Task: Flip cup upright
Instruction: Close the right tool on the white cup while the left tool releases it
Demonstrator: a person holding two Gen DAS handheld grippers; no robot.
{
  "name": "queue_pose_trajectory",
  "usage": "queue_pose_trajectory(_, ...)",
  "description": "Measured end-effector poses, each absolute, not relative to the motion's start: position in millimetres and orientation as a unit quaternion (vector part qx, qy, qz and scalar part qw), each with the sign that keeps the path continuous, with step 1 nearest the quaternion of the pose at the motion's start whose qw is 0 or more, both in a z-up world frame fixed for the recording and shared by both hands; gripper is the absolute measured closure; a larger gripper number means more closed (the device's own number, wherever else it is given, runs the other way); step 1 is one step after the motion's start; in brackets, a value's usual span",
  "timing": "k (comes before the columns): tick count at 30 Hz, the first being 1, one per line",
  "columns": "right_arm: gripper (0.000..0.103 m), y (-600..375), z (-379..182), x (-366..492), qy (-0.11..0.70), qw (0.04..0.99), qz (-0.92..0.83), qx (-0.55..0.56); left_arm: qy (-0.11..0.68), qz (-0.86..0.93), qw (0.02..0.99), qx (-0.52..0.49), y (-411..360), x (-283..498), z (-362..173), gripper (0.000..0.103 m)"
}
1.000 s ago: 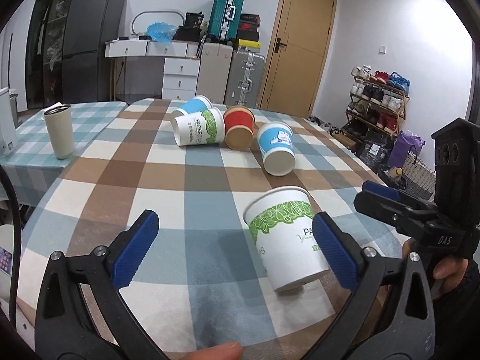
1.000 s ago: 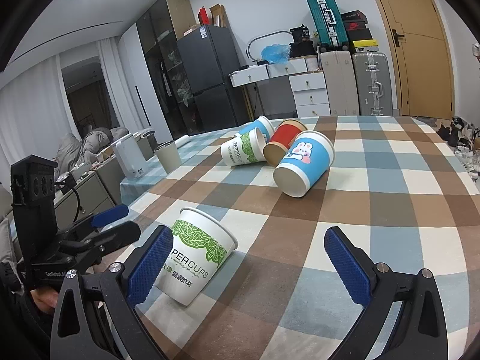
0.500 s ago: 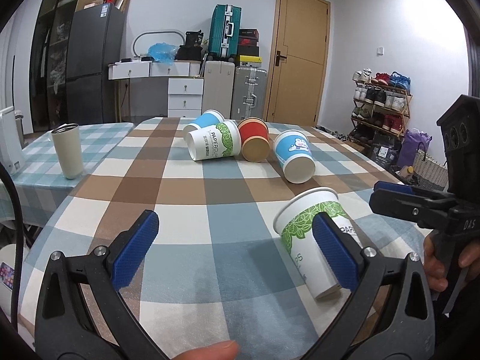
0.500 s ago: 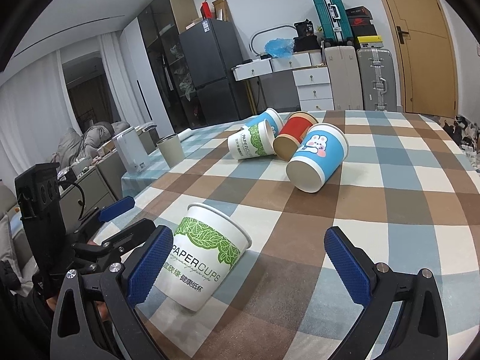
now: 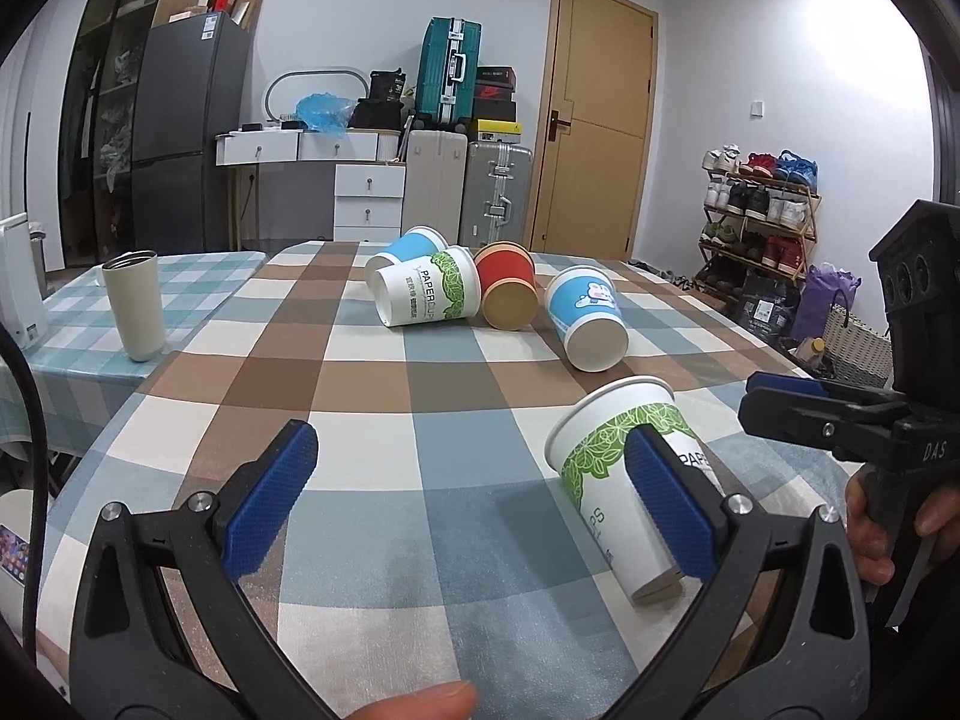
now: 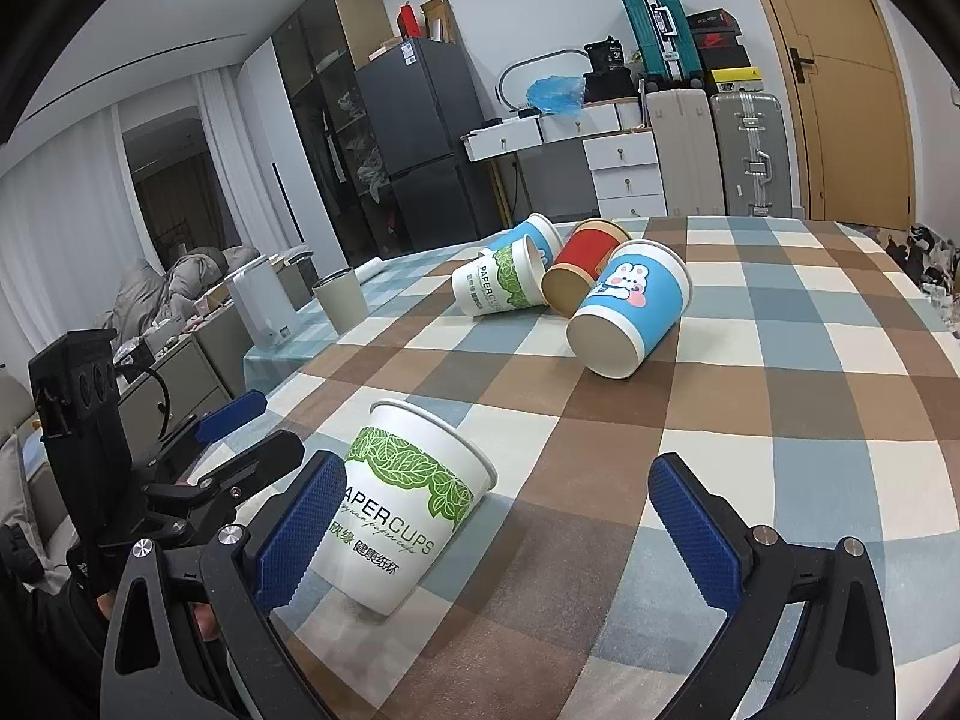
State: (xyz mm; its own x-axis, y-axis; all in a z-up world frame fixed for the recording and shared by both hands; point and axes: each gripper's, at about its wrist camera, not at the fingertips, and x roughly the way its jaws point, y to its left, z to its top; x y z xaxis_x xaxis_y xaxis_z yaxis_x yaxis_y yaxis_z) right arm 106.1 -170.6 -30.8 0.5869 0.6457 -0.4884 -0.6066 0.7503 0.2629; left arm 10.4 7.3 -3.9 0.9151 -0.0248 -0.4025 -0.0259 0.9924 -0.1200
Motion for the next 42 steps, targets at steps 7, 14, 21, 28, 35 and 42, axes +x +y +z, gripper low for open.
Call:
queue_pose_trajectory(7,0.0,-169.8,-31.5,108.6,0.294,0.887,0.354,0.032,0.205,0.001,0.977,-0.061,7.3,9.1,-3.9,0.001)
queue_pose_trajectory(14,0.0,-162.1,-32.4,114.2,0.316,0.88,0.355,0.026,0.205,0.001,0.977,-0.062,7.3,9.2,-4.1,0.001)
queue_pose_trajectory(21,0.0,-150.6,-32.5,121.7,0.349,0.867,0.356,0.016,0.205,0.001,0.977,-0.062,7.1,9.3,-4.7,0.001)
queue_pose_trajectory(28,0.0,-138.4,-35.2,133.4,0.399,0.844,0.359,0.023,0.199,0.008,0.978,-0.062,9.0,8.0,-3.4,0.001)
queue_pose_trajectory(35,0.0,-131.7,-44.1,149.4,0.455,0.81,0.366,0.057,0.195,0.016,0.979,-0.057,12.6,6.5,-1.6,0.001)
queue_pose_trajectory(42,0.004,-124.2,-51.8,161.5,0.494,0.779,0.377,0.078,0.195,0.015,0.979,-0.057,13.8,6.6,-1.7,0.001)
